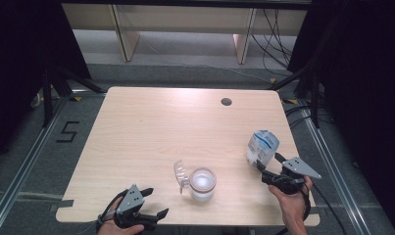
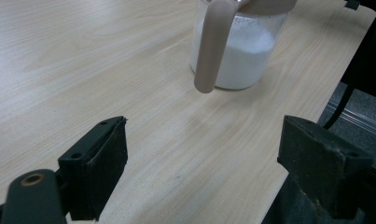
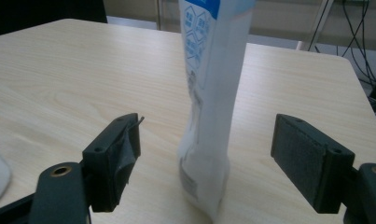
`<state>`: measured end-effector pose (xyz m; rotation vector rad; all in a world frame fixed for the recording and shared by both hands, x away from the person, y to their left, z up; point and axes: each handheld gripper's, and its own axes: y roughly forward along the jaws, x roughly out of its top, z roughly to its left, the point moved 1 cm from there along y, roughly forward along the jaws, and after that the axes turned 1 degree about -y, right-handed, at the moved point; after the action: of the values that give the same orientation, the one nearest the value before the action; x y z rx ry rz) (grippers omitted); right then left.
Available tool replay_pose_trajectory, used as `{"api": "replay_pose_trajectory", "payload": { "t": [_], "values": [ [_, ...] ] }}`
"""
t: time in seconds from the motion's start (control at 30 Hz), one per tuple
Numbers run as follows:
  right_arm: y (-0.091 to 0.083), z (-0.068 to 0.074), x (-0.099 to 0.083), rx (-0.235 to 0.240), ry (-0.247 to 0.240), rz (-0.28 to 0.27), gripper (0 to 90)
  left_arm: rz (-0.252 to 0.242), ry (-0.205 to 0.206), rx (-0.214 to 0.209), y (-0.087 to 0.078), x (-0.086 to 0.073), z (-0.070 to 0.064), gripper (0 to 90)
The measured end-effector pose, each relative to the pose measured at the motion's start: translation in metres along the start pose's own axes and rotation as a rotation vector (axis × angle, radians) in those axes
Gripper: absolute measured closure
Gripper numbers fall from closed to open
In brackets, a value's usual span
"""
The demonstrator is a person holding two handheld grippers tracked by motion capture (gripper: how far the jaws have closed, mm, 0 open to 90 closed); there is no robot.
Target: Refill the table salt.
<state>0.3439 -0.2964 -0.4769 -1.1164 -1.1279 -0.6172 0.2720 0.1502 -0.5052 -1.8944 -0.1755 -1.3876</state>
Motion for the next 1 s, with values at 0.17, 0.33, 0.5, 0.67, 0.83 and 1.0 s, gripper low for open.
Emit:
{"api": "replay_pose_trajectory", "payload": {
  "t": [0.17, 0.33, 0.5, 0.67, 0.83, 1.0],
  "values": [
    [-0.008, 0.004, -0.004, 0.023, -0.032, 0.028, 23.3, 0.001, 0.000, 0.001, 0.000, 0.000, 0.000, 15.2],
    [-0.015, 0.016, -0.008, 0.030, -0.031, 0.034, 22.7, 0.005, 0.004, 0.004, 0.000, 0.000, 0.001, 15.2],
    [-0.020, 0.029, -0.013, 0.065, -0.042, 0.065, 21.6, 0.000, -0.003, 0.003, 0.001, 0.001, 0.001, 15.2],
    [-0.024, 0.040, -0.018, 0.093, -0.039, 0.095, 20.6, -0.001, -0.009, 0.008, 0.001, 0.001, 0.001, 15.2],
    [-0.029, 0.048, -0.023, 0.129, -0.032, 0.127, 19.6, 0.005, -0.004, 0.011, 0.002, 0.002, 0.001, 15.2],
    [-0.034, 0.052, -0.025, 0.158, -0.055, 0.125, 19.4, 0.001, -0.005, -0.001, 0.004, 0.002, 0.001, 15.2]
  ]
}}
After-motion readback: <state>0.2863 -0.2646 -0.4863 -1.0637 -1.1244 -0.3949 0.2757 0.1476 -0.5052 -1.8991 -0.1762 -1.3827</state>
